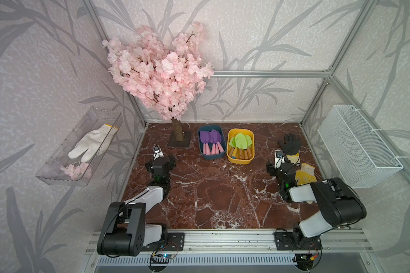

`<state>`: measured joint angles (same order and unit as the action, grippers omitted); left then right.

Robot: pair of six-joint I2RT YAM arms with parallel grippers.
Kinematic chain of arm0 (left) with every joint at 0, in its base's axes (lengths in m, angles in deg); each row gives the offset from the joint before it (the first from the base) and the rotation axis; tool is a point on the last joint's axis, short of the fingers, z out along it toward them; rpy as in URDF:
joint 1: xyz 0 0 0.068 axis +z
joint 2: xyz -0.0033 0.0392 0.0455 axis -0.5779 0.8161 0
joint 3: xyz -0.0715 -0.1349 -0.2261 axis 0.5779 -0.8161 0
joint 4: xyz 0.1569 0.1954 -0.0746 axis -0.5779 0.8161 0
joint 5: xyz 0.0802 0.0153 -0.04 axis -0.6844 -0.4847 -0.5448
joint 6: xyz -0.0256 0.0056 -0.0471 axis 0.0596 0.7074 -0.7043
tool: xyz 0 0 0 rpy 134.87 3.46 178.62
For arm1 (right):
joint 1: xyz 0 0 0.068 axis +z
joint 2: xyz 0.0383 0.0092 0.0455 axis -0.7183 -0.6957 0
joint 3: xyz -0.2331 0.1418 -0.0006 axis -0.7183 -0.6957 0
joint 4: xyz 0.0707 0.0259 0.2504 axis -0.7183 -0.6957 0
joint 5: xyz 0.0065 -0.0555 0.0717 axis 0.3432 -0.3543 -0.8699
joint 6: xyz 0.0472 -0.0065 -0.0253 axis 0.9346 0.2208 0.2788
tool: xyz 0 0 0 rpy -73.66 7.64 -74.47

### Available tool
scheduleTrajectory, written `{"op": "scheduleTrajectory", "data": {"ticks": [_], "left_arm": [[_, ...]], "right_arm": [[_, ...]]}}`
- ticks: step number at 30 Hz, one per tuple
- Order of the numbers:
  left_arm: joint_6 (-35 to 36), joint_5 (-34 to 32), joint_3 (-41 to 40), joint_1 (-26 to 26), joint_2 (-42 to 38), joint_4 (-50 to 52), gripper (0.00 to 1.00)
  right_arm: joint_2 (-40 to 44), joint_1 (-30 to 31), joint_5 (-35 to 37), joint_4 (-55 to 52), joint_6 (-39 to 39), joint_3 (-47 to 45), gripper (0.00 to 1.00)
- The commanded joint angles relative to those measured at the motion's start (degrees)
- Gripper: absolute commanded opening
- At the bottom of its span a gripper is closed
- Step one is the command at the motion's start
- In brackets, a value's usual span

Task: Sort the small shovels by color and place them into the storage box
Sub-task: Reset both arms

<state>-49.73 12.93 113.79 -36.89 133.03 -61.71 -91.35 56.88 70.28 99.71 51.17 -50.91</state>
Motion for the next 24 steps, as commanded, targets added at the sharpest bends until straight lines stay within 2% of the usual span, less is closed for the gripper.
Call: {"op": "scheduleTrajectory", "data": {"ticks": [1, 4, 7, 9, 12, 13, 14, 15, 17, 18, 20, 23, 24], "left_arm": [[0.8, 3.4, -0.1, 0.3, -1.2, -3.1, 0.97], [1.1, 3.0, -1.1, -0.4, -1.9, -0.7, 0.97], [1.3, -0.9, -3.4, -1.9, 4.8, -9.8, 0.96], [2.9, 0.7, -2.3, -2.4, 7.8, -9.7, 0.96], [2.1, -1.9, -4.0, -1.6, 16.5, -23.8, 0.98], [2.2, -1.1, -3.7, -1.5, 16.0, -22.2, 0.99], [1.4, -0.4, -2.4, -1.4, 13.6, -15.4, 1.00], [1.0, 0.4, -1.4, -1.2, 13.4, -12.8, 1.00], [1.7, 1.1, -2.6, -0.8, 15.4, -18.9, 1.00], [1.5, 1.2, -2.3, -0.8, 14.8, -17.3, 1.00], [0.9, 1.6, -1.2, -0.6, 13.3, -12.2, 1.00], [1.1, 1.5, -1.4, -0.6, 13.6, -13.5, 1.00], [1.0, 1.5, -1.4, -0.7, 13.6, -13.4, 1.00]], "right_arm": [[-0.6, -0.6, -1.6, 4.8, -0.6, -0.5, 0.83], [-0.5, -1.6, -2.6, 4.6, 0.3, -0.6, 0.83], [-0.3, -2.5, -2.9, 3.7, 1.5, -0.3, 0.84], [-0.2, -2.6, -3.0, 3.6, 1.6, -0.3, 0.84], [-0.3, -2.7, -3.1, 3.6, 1.6, -0.2, 0.84], [-0.3, -2.7, -3.2, 3.4, 1.6, -0.2, 0.84], [-0.2, -2.8, -3.5, 3.1, 1.7, -0.1, 0.84], [-0.2, -2.9, -3.9, 3.0, 1.6, 0.0, 0.85], [-0.2, -2.9, -6.7, 2.2, 0.3, 0.5, 0.85], [-0.1, -2.9, -10.6, 1.2, -1.2, 0.9, 0.86], [0.2, -3.0, -13.0, -0.9, -1.5, 1.7, 0.89], [0.4, -4.5, -15.2, -3.1, -0.2, 2.7, 0.91], [0.4, -4.5, -15.2, -3.2, -0.1, 2.8, 0.98]]}}
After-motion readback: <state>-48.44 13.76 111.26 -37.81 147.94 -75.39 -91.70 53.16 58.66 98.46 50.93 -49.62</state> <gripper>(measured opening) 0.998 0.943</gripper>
